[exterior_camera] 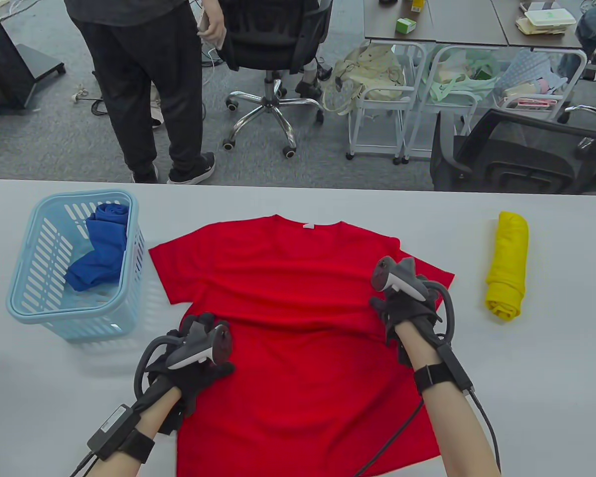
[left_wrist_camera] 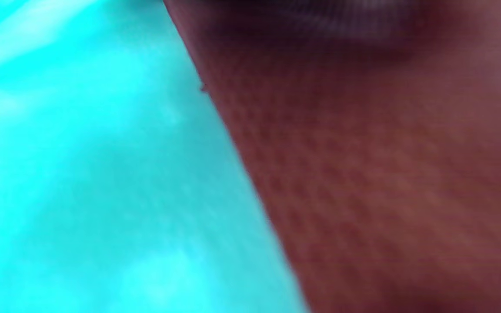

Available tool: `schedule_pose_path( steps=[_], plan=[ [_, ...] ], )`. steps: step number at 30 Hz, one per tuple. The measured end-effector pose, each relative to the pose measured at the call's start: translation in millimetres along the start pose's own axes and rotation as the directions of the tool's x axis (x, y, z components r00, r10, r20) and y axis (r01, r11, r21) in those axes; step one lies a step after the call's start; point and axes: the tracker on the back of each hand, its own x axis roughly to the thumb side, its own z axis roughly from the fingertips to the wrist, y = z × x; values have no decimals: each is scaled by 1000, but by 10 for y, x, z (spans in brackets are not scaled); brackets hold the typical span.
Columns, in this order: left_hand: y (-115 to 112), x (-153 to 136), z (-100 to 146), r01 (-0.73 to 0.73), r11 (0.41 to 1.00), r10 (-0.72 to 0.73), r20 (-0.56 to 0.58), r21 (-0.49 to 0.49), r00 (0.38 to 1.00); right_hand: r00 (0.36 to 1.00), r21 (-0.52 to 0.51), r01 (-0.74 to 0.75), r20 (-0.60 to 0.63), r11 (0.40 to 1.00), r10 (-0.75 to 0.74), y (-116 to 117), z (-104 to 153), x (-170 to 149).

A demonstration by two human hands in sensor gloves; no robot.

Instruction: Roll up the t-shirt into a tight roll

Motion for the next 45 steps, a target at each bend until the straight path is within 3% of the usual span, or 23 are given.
schedule_pose_path(
  steps=[2, 5, 14, 19, 24, 28, 31, 33, 35, 40, 43, 45],
  plan=[
    [2, -27, -17, 2, 1000, -2, 8, 2, 1000, 997, -28, -49, 64, 998, 51, -8, 122, 161],
    [2, -48, -15, 0, 1000, 0, 8, 0, 1000, 995, 30, -25, 95, 999, 22, 17, 76, 247],
    [8, -100, 25, 7, 1000, -7, 20, -3, 1000, 992, 180, 120, 7, 976, -123, -83, -486, 55],
    [51, -21, 67, -13, 1000, 12, 56, 20, 998, 978, 215, 203, 6, 955, -209, -61, -568, 33],
    [108, -12, 119, -42, 996, 37, 66, 72, 997, 977, 64, 174, 117, 983, -181, -86, -244, 103],
    [54, 20, 86, -8, 999, 6, 53, 37, 999, 963, 87, 110, 237, 990, -127, 155, 127, 120],
    [32, 34, 78, 3, 999, -4, 46, 33, 999, 971, 127, 17, 234, 992, -46, 374, 217, 41],
    [33, 37, 80, 3, 999, -4, 44, 34, 999, 979, 100, -25, 203, 995, 4, 473, 253, -26],
    [22, 39, 72, 18, 999, -20, 38, 36, 999, 979, 101, 34, 197, 994, -54, 529, 316, -86],
    [24, 48, 90, -1, 1000, 1, 67, -1, 998, 978, 103, -11, 207, 995, -10, 573, 523, -163],
    [76, 63, 147, 24, 999, -26, 70, 27, 997, 978, 82, -69, 203, 994, 51, 527, 624, -166],
    [97, 64, 171, 27, 998, -30, 71, 49, 997, 976, 75, -34, 219, 997, 16, 504, 658, -160]
  ],
)
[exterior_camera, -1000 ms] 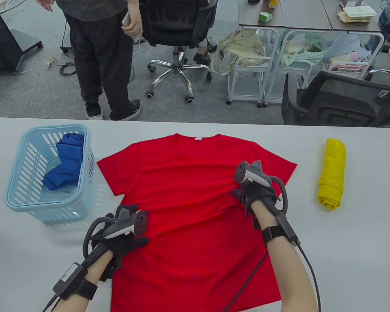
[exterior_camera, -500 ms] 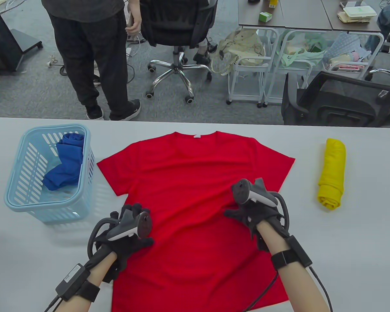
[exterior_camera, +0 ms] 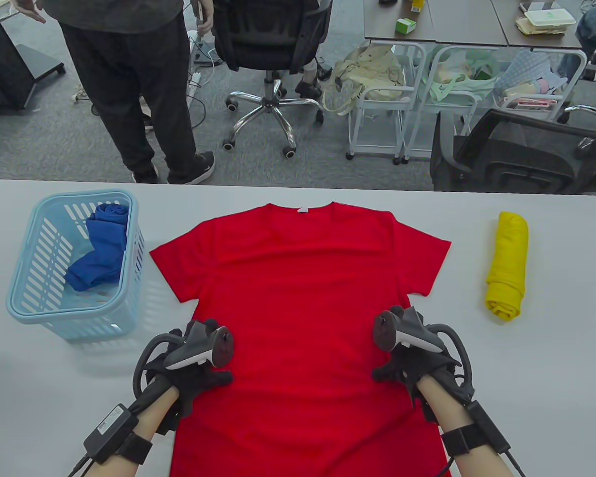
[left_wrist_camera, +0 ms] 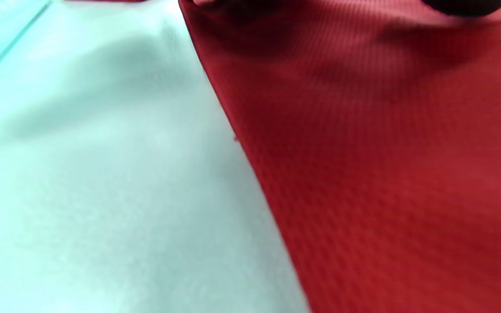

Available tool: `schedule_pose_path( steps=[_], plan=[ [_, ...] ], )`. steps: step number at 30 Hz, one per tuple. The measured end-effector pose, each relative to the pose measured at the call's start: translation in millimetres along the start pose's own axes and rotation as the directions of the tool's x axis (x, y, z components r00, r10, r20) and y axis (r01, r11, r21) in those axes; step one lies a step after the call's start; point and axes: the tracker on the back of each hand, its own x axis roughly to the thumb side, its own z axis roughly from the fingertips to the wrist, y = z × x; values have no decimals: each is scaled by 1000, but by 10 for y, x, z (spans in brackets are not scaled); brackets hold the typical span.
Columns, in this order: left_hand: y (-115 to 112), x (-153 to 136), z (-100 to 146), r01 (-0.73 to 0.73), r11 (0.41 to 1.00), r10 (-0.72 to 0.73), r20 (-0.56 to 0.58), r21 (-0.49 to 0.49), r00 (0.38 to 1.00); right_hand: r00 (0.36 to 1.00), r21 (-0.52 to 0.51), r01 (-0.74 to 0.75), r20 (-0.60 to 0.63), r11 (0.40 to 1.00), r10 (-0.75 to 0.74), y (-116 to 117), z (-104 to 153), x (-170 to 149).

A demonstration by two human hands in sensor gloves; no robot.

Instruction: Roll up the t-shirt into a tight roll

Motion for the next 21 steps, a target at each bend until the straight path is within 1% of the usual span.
schedule_pose_path(
  steps=[2, 4, 6, 7, 8, 9, 10, 11, 12, 13, 15, 16, 17, 19, 21],
  plan=[
    [-14, 7, -21, -37, 999, 37, 8, -3, 999, 995, 5, 93, 26, 996, -93, 42, -19, 26],
    [-51, 25, -49, -40, 999, 40, 3, -26, 999, 993, 28, 115, 15, 993, -115, 114, -65, 47],
    [-88, 34, -63, 5, 999, -6, -15, -34, 1000, 1000, 54, -8, -24, 999, 9, 212, -92, 57],
    [-94, 25, -61, 14, 999, -14, -17, -33, 1000, 1000, 60, -18, -9, 998, 19, 210, -73, 19],
    [-91, 13, -59, 2, 1000, -3, -17, -31, 1000, 999, 44, 44, -5, 998, -44, 211, -40, -3],
    [-84, -5, -57, -7, 1000, 7, -28, -25, 1000, 997, 54, 80, 0, 995, -80, 207, -11, -19],
    [-72, -25, -62, -13, 1000, 12, -34, -19, 999, 999, 85, 46, -9, 995, -45, 200, 21, -24],
    [-69, -32, -67, -19, 1000, 19, -33, -18, 999, 1000, 90, 12, -9, 996, -11, 188, 38, -24],
    [-71, -36, -78, -31, 999, 30, -27, -24, 999, 1000, 72, -5, -2, 997, 5, 172, 54, -15],
    [-87, -26, -93, -38, 999, 38, -18, -37, 999, 1000, 51, -4, 3, 999, 4, 162, 56, 6],
    [-101, -12, -105, -28, 998, 27, -14, -50, 1000, 997, 52, 65, 30, 997, -67, 145, 26, 36],
    [-81, -12, -93, -24, 999, 23, -17, -44, 1000, 995, 54, 92, 39, 994, -94, 139, 7, 51],
    [-33, -12, -69, -6, 1000, 5, -32, -17, 999, 991, 59, 121, 44, 991, -124, 122, -29, 76],
    [40, -15, -35, 28, 999, -26, -59, 30, 998, 992, 57, 113, 49, 992, -116, 90, -59, 118],
    [80, -21, -42, 17, 999, -13, -76, 45, 997, 993, 46, 97, 57, 994, -100, 44, -79, 154]
  ],
)
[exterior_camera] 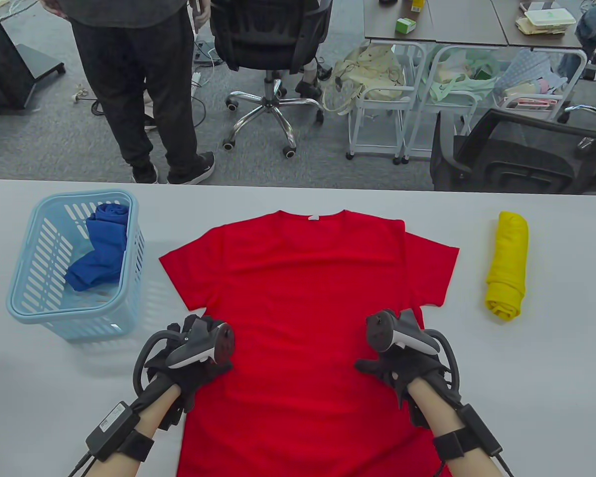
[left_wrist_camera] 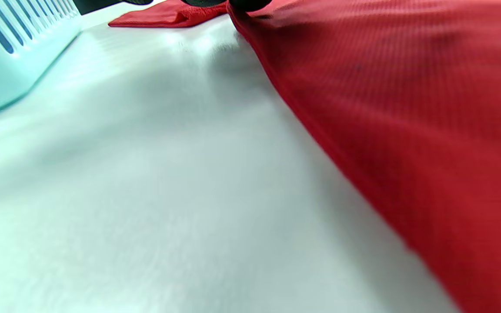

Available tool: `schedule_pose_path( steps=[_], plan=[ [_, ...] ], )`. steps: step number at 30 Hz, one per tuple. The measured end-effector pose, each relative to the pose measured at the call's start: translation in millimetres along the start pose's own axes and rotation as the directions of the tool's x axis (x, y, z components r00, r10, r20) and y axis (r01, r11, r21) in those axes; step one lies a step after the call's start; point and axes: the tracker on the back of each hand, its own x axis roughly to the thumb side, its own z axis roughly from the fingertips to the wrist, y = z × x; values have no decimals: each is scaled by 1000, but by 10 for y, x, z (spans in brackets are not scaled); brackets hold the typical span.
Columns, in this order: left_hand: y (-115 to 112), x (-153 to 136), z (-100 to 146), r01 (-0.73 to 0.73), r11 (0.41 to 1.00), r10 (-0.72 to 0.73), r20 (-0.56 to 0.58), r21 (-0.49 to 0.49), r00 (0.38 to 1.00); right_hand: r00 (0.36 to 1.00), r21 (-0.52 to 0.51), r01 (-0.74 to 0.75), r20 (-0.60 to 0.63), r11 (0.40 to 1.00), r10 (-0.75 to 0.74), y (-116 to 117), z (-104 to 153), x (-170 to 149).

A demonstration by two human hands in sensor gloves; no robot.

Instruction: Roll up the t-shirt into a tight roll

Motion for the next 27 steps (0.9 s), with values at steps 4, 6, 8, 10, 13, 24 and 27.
schedule_pose_path(
  steps=[4, 6, 8, 10, 13, 24, 27],
  plan=[
    [-35, 71, -166, -57, 997, 58, 16, -46, 998, 1000, -1, 13, -5, 1000, -13, -125, -137, 57],
    [-94, 104, -290, -21, 995, 21, 5, -99, 1000, 999, 12, 19, -30, 1000, -19, -151, -238, 56],
    [-75, 82, -375, -31, 991, 32, 1, -132, 1000, 998, 51, 9, -63, 999, -5, -130, -362, 27],
    [1, 46, -442, -61, 985, 64, 11, -162, 998, 995, 89, -4, -102, 996, 13, -86, -473, -36],
    [100, 4, -568, -11, 981, 11, -2, -196, 1000, 993, 72, 27, -116, 997, -18, -128, -547, -117],
    [358, -28, -1040, -77, 959, 68, -43, -273, 997, 981, 105, 97, -180, 990, -77, -370, -823, -326],
    [398, -16, -1109, -86, 959, 77, -44, -269, 996, 978, 107, 118, -186, 987, -97, -398, -871, -380]
  ],
)
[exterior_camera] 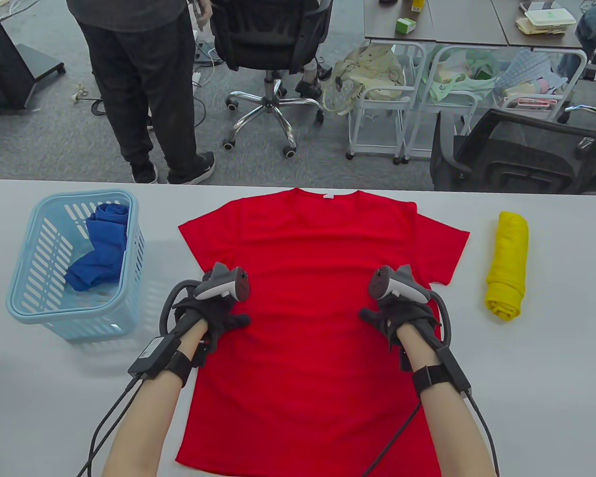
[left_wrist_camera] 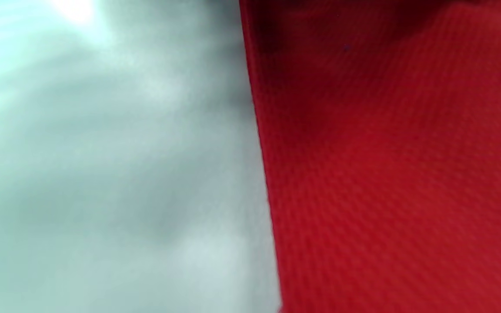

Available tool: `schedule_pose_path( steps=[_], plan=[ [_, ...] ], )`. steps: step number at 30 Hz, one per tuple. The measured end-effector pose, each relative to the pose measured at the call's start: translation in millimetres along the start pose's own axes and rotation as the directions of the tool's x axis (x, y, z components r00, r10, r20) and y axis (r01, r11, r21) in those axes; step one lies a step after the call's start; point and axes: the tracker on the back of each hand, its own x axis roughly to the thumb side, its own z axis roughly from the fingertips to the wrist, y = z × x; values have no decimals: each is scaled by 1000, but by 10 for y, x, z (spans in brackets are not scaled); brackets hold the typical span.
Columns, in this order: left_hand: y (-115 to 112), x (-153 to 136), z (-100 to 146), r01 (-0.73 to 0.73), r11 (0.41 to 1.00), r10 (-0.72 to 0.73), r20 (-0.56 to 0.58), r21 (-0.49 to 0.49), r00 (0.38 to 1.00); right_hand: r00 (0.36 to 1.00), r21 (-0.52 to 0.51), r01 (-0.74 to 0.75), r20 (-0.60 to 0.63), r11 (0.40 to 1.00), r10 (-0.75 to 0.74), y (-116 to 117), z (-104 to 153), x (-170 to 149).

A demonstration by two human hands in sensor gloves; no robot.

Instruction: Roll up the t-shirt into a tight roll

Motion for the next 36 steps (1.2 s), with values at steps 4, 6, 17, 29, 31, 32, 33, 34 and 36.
schedule_pose_path(
  steps=[4, 6, 17, 29, 31, 32, 33, 34, 36],
  plan=[
    [63, 35, -6, 26, 1000, -26, -5, 15, 1000, 1000, 11, 26, 1, 1000, -26, -43, -35, -47],
    [97, 34, 16, 9, 999, -8, -12, 47, 1000, 999, 14, 40, -3, 999, -40, -45, -42, -54],
    [338, -358, -19, -74, 993, 83, -101, 91, 991, 989, -71, -20, 146, 997, 30, 44, 396, 341],
    [361, -507, -385, -45, 998, 51, -137, 51, 989, 993, 1, -73, 90, 997, 73, 355, 354, 229],
    [418, -527, -361, 3, 998, 8, -163, 69, 987, 995, -1, -68, 73, 998, 68, 323, 355, 204],
    [440, -533, -350, 14, 997, -2, -164, 73, 986, 996, 2, -66, 57, 998, 66, 311, 365, 204],
    [467, -538, -337, 11, 997, 2, -157, 79, 988, 996, -3, -70, 46, 998, 71, 301, 379, 217],
    [502, -541, -314, -10, 996, 23, -142, 91, 990, 995, -15, -97, 26, 995, 98, 293, 414, 253],
    [557, -546, -291, -27, 993, 43, -137, 112, 990, 988, -39, -150, 17, 988, 151, 289, 511, 361]
  ],
)
